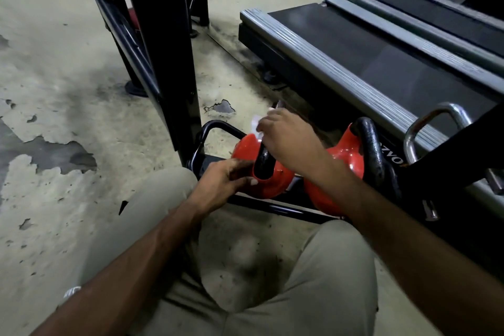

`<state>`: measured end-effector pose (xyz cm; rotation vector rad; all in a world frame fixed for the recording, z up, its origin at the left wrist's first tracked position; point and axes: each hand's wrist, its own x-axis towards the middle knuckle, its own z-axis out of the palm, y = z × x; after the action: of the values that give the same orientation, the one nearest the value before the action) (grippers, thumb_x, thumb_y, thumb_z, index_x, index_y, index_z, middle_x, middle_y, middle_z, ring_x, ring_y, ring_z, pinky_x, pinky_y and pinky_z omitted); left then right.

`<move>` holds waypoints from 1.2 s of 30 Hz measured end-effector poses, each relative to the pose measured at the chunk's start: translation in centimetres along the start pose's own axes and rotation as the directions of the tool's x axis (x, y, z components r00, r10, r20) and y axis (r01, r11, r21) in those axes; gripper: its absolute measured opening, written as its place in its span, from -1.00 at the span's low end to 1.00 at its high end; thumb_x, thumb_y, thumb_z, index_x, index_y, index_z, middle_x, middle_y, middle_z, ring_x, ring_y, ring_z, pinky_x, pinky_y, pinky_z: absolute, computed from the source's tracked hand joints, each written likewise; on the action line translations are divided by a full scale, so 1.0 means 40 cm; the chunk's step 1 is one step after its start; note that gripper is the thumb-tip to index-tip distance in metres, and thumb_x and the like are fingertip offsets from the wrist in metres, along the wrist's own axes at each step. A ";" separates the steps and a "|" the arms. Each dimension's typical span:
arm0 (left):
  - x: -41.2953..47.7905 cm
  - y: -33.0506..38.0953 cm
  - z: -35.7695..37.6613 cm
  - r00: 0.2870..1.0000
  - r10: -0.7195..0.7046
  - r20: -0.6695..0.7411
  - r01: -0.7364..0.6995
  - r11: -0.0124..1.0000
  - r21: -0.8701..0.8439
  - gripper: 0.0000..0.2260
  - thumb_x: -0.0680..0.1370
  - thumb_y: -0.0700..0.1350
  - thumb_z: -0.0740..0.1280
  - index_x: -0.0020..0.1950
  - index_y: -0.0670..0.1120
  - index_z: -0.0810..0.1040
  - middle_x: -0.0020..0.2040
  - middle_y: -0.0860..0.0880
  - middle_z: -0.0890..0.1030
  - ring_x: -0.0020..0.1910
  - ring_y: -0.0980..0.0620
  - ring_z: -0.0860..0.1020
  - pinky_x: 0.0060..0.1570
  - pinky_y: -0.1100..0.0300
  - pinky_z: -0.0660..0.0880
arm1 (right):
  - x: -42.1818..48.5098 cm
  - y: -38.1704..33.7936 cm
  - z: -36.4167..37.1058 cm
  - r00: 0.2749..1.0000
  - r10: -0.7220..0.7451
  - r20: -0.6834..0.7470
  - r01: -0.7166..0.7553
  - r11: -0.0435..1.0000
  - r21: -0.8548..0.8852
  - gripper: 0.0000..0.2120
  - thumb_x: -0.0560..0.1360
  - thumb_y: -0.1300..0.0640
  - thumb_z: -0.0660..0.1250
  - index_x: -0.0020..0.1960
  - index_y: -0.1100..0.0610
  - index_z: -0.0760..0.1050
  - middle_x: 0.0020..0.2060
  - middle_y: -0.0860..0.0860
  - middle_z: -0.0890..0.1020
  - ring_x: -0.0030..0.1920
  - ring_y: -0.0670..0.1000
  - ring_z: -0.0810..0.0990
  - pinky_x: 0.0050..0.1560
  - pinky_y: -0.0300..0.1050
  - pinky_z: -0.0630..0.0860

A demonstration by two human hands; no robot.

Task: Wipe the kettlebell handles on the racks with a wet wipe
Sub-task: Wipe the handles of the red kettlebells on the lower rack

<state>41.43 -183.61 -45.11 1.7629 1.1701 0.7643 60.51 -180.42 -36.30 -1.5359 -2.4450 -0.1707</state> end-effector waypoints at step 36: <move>-0.017 -0.018 -0.011 0.995 0.052 0.087 -0.048 0.998 -0.051 -0.53 0.51 0.01 0.53 0.42 0.07 0.57 0.23 0.28 0.61 0.23 0.39 0.53 0.29 0.33 0.45 | -0.056 -0.106 -0.012 0.994 0.106 -0.016 -0.107 0.974 -0.197 -0.75 0.60 0.03 0.22 0.08 0.07 0.65 0.08 -0.01 0.68 0.20 0.05 0.57 0.24 -0.01 0.47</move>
<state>40.50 -183.95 -45.58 1.7729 1.0438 0.7312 57.69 -184.35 -36.33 -1.7402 -2.3950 -0.4089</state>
